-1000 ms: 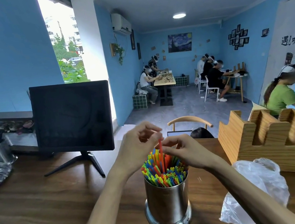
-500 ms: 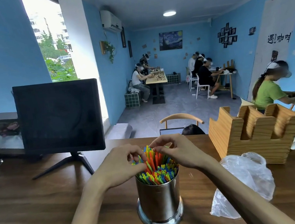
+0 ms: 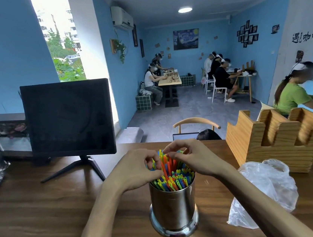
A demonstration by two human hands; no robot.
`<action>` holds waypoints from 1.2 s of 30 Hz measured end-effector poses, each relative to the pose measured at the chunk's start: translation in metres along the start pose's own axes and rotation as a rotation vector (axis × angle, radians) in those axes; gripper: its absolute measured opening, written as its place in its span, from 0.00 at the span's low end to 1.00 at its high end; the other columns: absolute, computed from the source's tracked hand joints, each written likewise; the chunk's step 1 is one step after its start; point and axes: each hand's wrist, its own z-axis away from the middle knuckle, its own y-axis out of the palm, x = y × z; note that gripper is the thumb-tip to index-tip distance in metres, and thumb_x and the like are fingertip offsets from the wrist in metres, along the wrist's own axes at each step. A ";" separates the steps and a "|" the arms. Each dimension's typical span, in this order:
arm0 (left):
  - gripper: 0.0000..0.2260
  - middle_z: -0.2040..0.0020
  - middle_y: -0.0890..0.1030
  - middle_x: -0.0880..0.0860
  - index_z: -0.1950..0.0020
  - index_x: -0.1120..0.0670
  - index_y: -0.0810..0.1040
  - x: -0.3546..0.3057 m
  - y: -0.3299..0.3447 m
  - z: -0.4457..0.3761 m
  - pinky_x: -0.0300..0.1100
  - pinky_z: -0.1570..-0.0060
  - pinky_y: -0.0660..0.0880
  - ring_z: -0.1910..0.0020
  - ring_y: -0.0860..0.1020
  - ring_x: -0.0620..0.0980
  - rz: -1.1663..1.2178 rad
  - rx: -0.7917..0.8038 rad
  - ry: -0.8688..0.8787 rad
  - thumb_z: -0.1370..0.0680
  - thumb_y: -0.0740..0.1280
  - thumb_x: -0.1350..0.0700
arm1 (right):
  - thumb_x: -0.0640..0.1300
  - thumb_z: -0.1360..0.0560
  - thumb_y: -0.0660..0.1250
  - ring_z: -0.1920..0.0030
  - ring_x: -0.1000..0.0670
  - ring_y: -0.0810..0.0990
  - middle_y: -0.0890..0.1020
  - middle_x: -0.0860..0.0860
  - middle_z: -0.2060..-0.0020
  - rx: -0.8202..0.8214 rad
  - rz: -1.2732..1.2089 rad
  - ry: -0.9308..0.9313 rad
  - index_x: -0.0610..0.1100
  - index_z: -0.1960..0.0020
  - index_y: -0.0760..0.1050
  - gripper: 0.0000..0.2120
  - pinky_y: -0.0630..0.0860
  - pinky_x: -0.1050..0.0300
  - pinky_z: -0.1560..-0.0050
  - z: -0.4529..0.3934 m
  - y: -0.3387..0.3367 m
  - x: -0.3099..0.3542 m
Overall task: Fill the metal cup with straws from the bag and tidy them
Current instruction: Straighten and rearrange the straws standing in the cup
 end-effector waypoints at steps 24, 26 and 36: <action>0.11 0.53 0.86 0.52 0.43 0.45 0.83 -0.046 -0.043 -0.010 0.38 0.66 0.79 0.64 0.83 0.48 0.883 -0.745 0.296 0.19 0.68 0.60 | 0.49 0.17 0.65 0.46 0.53 0.84 0.87 0.50 0.54 -0.013 -0.271 -0.133 0.48 0.35 0.79 0.13 0.76 0.54 0.38 0.012 0.002 0.026; 0.09 0.53 0.87 0.51 0.44 0.48 0.84 -0.044 -0.043 -0.008 0.37 0.64 0.80 0.63 0.84 0.47 0.891 -0.786 0.276 0.19 0.70 0.61 | 0.49 0.20 0.66 0.56 0.50 0.83 0.84 0.47 0.61 -0.075 -0.396 -0.130 0.45 0.37 0.79 0.14 0.78 0.55 0.49 0.013 -0.005 0.025; 0.04 0.58 0.87 0.48 0.56 0.43 0.88 -0.002 0.001 0.008 0.34 0.59 0.77 0.62 0.83 0.41 0.522 -0.194 0.095 0.29 0.79 0.52 | 0.50 0.26 0.70 0.65 0.54 0.80 0.79 0.52 0.69 -0.452 -0.900 -0.044 0.47 0.53 0.84 0.08 0.77 0.64 0.62 0.006 -0.045 0.023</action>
